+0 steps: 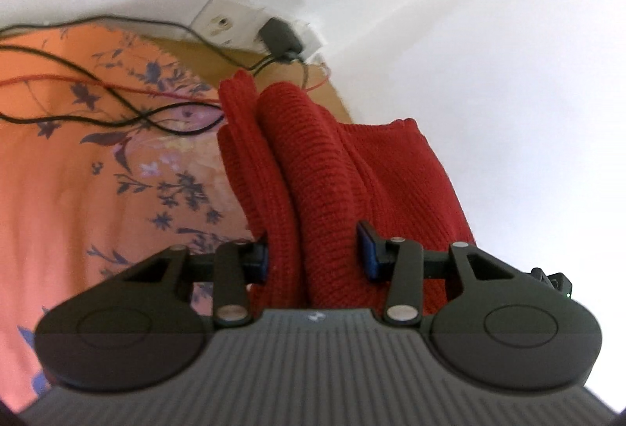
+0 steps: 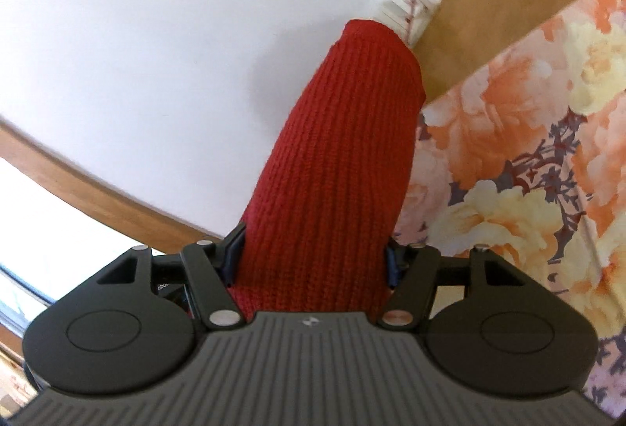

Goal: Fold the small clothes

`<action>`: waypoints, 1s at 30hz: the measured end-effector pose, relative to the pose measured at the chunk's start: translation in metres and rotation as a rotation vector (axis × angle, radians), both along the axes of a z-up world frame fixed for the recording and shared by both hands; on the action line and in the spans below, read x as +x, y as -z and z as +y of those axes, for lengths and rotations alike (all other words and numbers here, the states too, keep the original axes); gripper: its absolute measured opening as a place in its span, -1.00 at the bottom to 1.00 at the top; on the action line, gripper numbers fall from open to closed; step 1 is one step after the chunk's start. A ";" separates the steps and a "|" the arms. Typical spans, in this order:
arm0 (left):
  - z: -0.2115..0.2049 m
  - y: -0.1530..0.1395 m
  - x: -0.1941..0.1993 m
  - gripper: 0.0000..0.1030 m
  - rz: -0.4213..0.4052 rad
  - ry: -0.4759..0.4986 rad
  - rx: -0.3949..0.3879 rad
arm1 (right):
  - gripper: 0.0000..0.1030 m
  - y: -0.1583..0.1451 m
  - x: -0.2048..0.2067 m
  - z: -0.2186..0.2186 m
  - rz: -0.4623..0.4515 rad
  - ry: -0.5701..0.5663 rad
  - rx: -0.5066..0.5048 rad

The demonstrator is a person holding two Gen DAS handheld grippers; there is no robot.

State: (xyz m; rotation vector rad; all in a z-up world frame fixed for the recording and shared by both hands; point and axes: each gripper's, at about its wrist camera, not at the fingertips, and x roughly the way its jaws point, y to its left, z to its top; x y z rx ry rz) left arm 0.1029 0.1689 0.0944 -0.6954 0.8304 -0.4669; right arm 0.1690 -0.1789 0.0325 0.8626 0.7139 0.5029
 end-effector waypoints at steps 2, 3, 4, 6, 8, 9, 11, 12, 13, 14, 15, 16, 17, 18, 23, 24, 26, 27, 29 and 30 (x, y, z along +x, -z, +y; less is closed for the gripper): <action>-0.008 -0.010 -0.013 -0.16 -0.019 -0.008 0.010 | 0.34 -0.010 -0.012 -0.006 -0.017 -0.006 0.002; -0.012 -0.014 -0.019 -0.16 -0.025 -0.013 0.013 | 0.34 -0.014 -0.018 -0.010 -0.024 -0.010 0.001; -0.018 -0.018 -0.027 -0.16 -0.034 -0.018 0.016 | 0.34 -0.018 -0.025 -0.013 -0.031 -0.013 -0.001; -0.029 -0.021 -0.040 -0.16 -0.042 -0.024 0.019 | 0.34 -0.025 -0.039 -0.021 -0.041 -0.017 -0.007; -0.042 -0.021 -0.051 -0.16 -0.046 -0.021 0.024 | 0.34 -0.030 -0.052 -0.030 -0.049 -0.018 -0.020; -0.047 -0.020 -0.056 -0.16 -0.046 -0.017 0.027 | 0.34 -0.031 -0.058 -0.035 -0.052 -0.018 -0.027; -0.060 -0.016 -0.066 -0.15 -0.044 -0.013 0.034 | 0.34 -0.030 -0.072 -0.045 -0.052 -0.015 -0.041; -0.067 -0.012 -0.069 -0.15 -0.046 -0.009 0.041 | 0.34 -0.028 -0.078 -0.050 -0.049 -0.012 -0.044; -0.072 -0.009 -0.072 -0.16 -0.048 -0.005 0.046 | 0.34 -0.026 -0.084 -0.055 -0.044 -0.006 -0.047; -0.078 -0.004 -0.073 -0.15 -0.050 0.004 0.051 | 0.34 -0.022 -0.089 -0.059 -0.040 0.001 -0.051; -0.083 0.001 -0.074 -0.15 -0.050 0.012 0.054 | 0.34 -0.018 -0.094 -0.064 -0.037 0.011 -0.057; -0.089 0.006 -0.073 -0.16 -0.051 0.022 0.059 | 0.34 -0.015 -0.099 -0.068 -0.037 0.021 -0.065; -0.095 0.011 -0.071 -0.16 -0.055 0.035 0.066 | 0.34 -0.012 -0.103 -0.072 -0.039 0.033 -0.078; -0.101 0.016 -0.070 -0.16 -0.061 0.047 0.074 | 0.34 -0.008 -0.106 -0.077 -0.038 0.045 -0.086; -0.131 0.046 -0.048 -0.17 -0.067 0.112 0.123 | 0.34 0.012 -0.114 -0.100 -0.020 0.108 -0.144; -0.138 0.052 -0.045 -0.26 -0.071 0.130 0.139 | 0.34 0.016 -0.114 -0.102 -0.016 0.118 -0.163; -0.148 0.062 -0.039 -0.26 -0.076 0.160 0.176 | 0.34 0.026 -0.113 -0.105 -0.009 0.135 -0.218; -0.154 0.067 -0.036 -0.26 -0.081 0.174 0.205 | 0.34 0.031 -0.112 -0.106 -0.004 0.140 -0.241; -0.160 0.075 -0.033 -0.26 -0.087 0.183 0.251 | 0.34 0.045 -0.108 -0.109 0.019 0.152 -0.256; -0.160 0.076 -0.033 -0.25 -0.089 0.183 0.258 | 0.35 0.049 -0.107 -0.111 0.027 0.156 -0.264</action>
